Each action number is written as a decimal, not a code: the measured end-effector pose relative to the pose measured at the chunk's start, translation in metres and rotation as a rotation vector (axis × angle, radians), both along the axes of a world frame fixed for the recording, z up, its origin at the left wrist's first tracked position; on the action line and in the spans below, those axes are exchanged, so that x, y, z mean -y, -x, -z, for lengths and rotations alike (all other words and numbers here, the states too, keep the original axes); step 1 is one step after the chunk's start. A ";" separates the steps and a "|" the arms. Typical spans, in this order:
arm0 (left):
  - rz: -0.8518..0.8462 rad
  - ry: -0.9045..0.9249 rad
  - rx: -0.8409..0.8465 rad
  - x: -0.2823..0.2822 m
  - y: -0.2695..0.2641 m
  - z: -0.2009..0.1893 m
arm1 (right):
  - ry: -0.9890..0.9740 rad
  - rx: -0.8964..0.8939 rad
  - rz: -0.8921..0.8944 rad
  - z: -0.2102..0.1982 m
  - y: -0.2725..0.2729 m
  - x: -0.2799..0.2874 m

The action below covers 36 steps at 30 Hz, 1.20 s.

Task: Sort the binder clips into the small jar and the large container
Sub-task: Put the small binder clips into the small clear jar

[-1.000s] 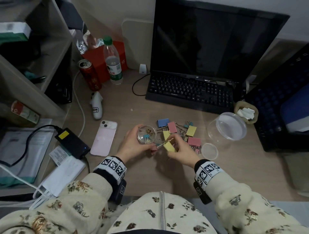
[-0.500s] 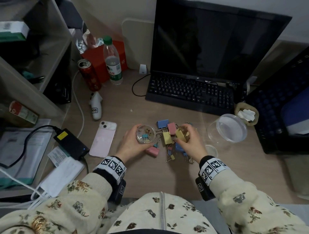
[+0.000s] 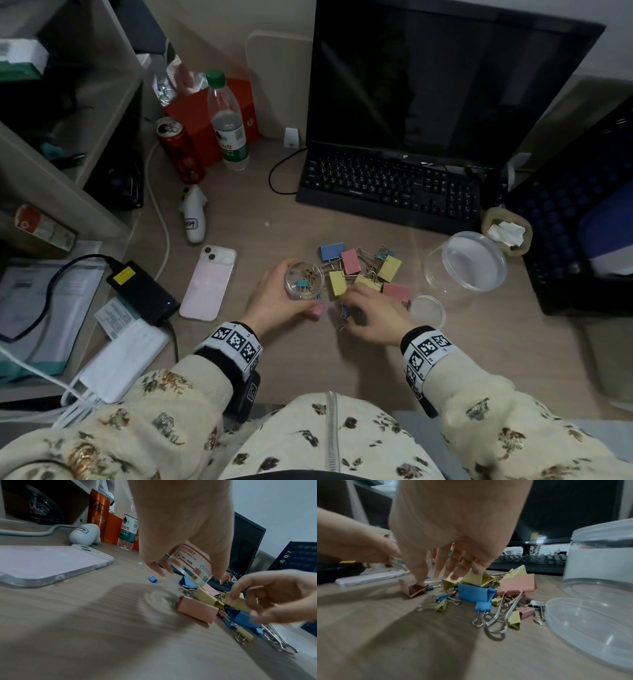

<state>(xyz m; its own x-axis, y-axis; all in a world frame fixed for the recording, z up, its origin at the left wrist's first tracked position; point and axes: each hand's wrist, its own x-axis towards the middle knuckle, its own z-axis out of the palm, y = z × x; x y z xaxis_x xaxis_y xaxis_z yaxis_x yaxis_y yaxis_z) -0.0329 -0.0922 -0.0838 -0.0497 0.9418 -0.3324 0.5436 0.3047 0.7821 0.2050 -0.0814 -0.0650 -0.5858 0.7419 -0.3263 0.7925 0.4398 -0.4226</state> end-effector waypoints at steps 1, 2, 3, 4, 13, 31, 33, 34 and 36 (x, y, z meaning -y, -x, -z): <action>0.001 0.002 -0.003 0.000 -0.001 0.000 | -0.022 0.072 -0.079 0.001 0.001 0.001; 0.004 0.009 -0.005 0.001 -0.002 0.000 | -0.051 0.137 -0.124 0.003 0.002 0.003; 0.007 0.013 -0.008 0.002 -0.003 0.001 | -0.077 0.185 -0.138 0.004 0.004 0.004; 0.011 0.015 -0.012 0.002 -0.004 0.001 | -0.098 0.223 -0.137 0.004 0.006 0.006; 0.027 0.005 -0.041 0.005 -0.009 0.002 | -0.110 0.253 -0.108 0.013 0.016 0.014; 0.167 0.003 -0.043 -0.002 -0.032 0.002 | -0.240 -0.584 0.173 -0.026 0.008 -0.009; 0.165 -0.010 -0.035 -0.004 -0.033 0.000 | -0.239 -0.587 0.187 -0.024 0.003 -0.007; 0.159 -0.017 -0.037 -0.005 -0.032 0.000 | -0.232 -0.596 0.201 -0.022 -0.001 -0.007; 0.136 -0.028 -0.047 -0.005 -0.029 0.001 | -0.151 -0.544 0.204 -0.017 -0.010 -0.005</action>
